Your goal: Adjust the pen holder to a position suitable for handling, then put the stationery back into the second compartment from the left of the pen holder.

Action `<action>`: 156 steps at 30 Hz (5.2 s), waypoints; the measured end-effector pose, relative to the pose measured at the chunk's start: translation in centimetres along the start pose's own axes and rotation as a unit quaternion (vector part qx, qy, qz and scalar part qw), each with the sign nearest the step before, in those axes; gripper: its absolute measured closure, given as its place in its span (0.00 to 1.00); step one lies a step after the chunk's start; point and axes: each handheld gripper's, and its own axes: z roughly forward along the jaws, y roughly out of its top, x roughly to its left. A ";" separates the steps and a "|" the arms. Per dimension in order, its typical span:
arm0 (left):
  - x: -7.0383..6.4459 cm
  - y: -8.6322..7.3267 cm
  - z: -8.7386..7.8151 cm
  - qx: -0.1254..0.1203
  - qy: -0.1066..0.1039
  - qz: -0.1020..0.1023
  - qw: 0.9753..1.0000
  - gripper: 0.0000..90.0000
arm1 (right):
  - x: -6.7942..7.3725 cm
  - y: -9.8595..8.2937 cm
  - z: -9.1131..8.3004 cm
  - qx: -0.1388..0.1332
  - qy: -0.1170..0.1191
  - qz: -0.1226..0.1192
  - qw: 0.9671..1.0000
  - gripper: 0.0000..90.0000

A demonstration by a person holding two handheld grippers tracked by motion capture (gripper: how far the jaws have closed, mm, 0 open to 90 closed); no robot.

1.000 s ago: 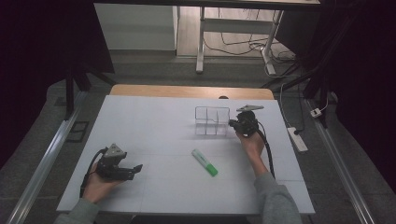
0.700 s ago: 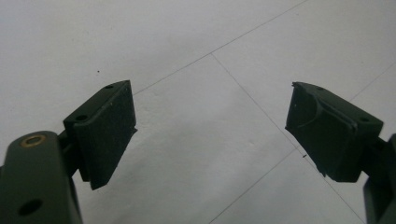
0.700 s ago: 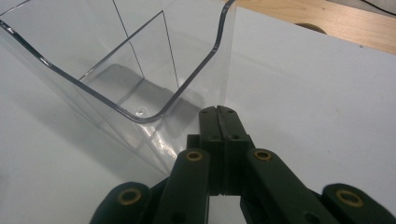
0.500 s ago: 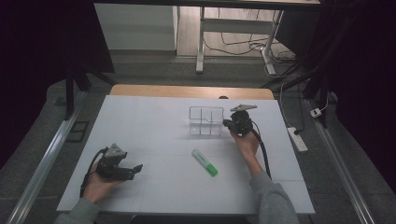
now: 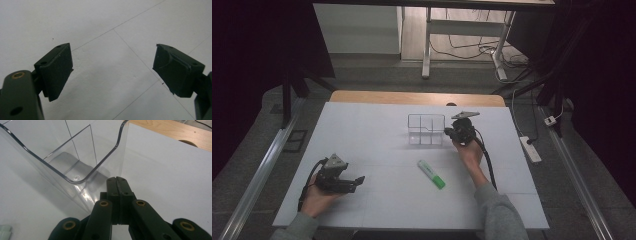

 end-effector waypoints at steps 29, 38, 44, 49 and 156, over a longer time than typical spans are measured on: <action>0.0 -0.1 0.0 0.002 0.000 0.002 1.000 0.17 | 1.6 0.7 1.4 0.007 0.011 -0.014 1.000 1.00; 0.0 -0.2 -0.2 -0.002 0.003 0.002 1.000 0.18 | 0.8 0.6 0.6 0.003 0.015 -0.001 1.000 1.00; 0.1 -0.3 -0.2 -0.002 0.002 0.001 1.000 0.18 | 0.2 0.2 -0.9 0.000 0.014 -0.001 1.000 1.00; 0.0 -0.3 -0.2 -0.001 0.002 0.004 1.000 0.18 | -0.5 -0.5 -2.6 0.002 0.010 0.000 1.000 1.00; -0.2 0.0 -0.2 -0.014 -0.003 0.020 1.000 0.18 | 10.1 -4.4 -6.2 0.153 0.114 -0.121 0.974 0.38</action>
